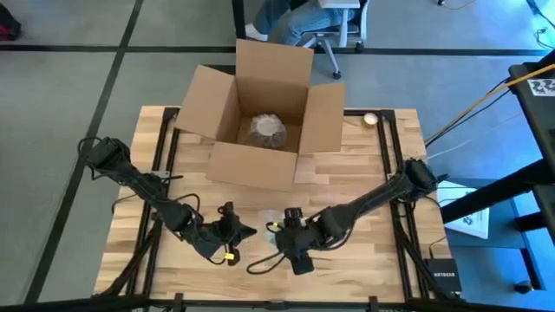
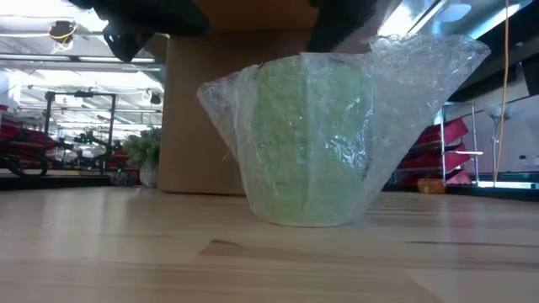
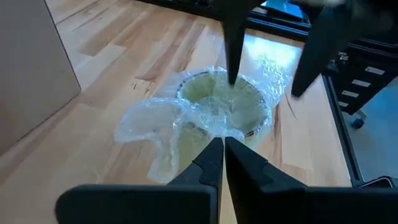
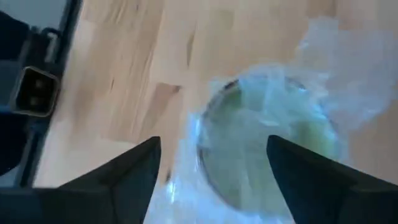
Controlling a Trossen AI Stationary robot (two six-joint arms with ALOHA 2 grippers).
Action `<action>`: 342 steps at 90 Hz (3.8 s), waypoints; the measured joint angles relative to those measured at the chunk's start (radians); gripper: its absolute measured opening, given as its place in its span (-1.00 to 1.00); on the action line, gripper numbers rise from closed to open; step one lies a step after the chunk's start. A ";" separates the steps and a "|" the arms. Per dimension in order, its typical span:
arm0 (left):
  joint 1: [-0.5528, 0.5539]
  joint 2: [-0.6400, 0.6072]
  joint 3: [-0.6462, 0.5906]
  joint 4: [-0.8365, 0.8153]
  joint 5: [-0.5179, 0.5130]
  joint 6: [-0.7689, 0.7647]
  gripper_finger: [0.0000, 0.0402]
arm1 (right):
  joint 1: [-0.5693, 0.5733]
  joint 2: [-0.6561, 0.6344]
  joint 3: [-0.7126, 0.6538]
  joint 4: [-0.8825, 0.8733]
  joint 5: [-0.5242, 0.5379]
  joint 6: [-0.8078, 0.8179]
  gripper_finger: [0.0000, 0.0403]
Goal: Wrap mug
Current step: Put the wrapped green mug into the brown cardboard box
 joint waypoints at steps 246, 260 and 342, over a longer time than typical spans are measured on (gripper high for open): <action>-0.065 -0.068 0.000 0.000 -0.023 0.047 -1.00 | -0.767 0.008 0.146 0.166 0.023 -0.105 -0.91; -0.065 -0.068 0.000 -0.001 -0.023 0.047 -1.00 | -0.767 0.042 0.148 0.169 0.020 -0.085 -0.88; -0.065 -0.068 0.000 -0.003 -0.020 0.053 -1.00 | -0.763 -0.130 0.145 0.118 -0.041 -0.164 0.24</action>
